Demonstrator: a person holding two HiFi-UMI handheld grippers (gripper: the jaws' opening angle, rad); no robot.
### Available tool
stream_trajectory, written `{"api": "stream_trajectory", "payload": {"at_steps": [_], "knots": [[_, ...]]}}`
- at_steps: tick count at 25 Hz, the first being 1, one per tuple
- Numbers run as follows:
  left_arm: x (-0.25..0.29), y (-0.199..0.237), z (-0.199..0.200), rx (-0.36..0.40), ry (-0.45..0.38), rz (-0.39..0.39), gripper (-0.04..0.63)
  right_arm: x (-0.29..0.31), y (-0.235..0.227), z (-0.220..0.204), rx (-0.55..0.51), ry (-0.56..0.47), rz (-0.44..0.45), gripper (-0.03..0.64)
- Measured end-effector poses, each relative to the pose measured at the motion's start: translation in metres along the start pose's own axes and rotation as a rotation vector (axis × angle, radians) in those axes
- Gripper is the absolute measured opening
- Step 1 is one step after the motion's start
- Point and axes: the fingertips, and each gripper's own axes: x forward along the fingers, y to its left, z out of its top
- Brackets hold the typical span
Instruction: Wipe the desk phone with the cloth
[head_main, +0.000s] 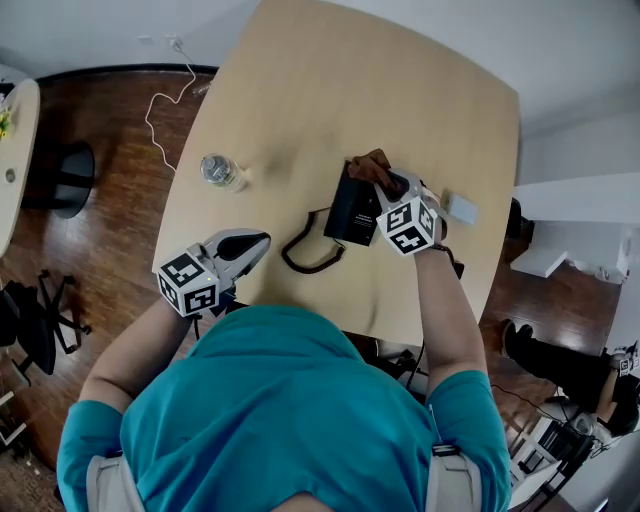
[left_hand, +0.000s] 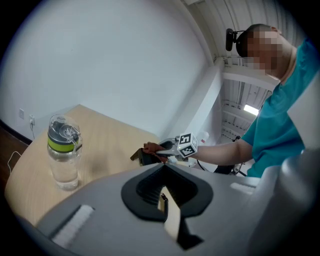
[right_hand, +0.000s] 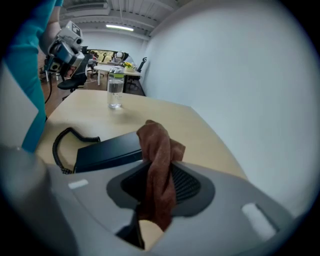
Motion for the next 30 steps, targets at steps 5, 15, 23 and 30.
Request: {"api": "stream_trajectory", "payload": {"at_steps": [5,15,23,30], "knots": [[0.003,-0.003,0.002,0.002,0.006,-0.004,0.005,-0.008,0.048,-0.014,-0.061,0.0,0.061,0.118],[0.013,-0.012,0.001,-0.005,0.028,-0.024,0.005,-0.037,0.169,-0.061,-0.109,0.019,0.291,0.117],[0.011,-0.012,0.007,0.003,0.03,-0.017,0.005,-0.027,-0.005,-0.022,0.106,-0.08,-0.002,0.117],[0.008,-0.012,0.014,0.006,0.021,-0.011,0.005,-0.021,0.03,-0.036,0.039,-0.046,0.05,0.115]]}}
